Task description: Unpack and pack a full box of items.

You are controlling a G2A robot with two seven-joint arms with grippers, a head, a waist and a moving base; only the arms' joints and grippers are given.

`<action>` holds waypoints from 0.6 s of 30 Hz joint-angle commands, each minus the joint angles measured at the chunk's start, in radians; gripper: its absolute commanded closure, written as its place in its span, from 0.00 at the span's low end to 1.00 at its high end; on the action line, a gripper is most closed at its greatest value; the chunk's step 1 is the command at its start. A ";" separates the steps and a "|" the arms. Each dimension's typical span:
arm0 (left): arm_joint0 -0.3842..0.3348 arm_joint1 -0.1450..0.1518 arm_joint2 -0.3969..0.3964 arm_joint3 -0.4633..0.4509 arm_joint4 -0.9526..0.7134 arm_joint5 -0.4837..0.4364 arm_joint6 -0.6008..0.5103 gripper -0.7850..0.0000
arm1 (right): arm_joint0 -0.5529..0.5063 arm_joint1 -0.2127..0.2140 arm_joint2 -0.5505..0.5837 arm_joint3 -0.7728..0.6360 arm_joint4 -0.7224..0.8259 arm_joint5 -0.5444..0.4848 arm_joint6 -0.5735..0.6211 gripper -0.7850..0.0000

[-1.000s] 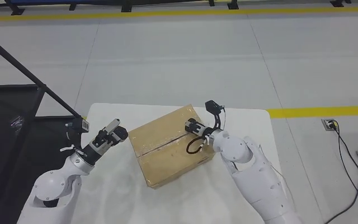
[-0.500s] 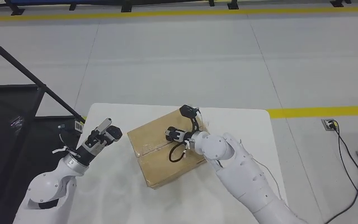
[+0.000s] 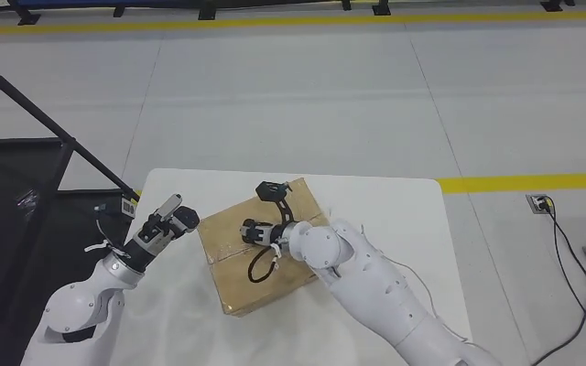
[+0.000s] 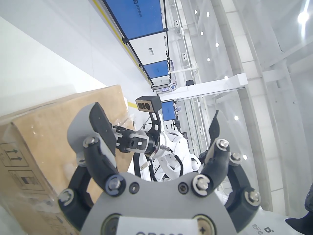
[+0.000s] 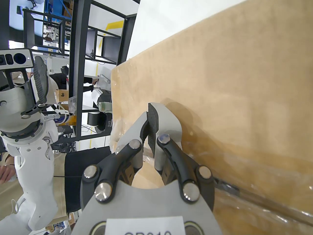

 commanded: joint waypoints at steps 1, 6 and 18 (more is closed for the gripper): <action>0.006 0.000 -0.002 0.001 -0.001 -0.005 -0.003 0.00 | -0.001 -0.003 -0.001 -0.004 0.000 -0.011 -0.003 1.00; 0.052 0.004 -0.035 0.002 0.002 -0.011 0.001 0.00 | -0.006 -0.006 0.002 -0.007 0.018 -0.064 0.051 1.00; 0.178 0.005 -0.068 0.002 0.042 -0.004 0.055 0.00 | 0.039 -0.056 -0.058 0.081 0.063 -0.115 0.091 1.00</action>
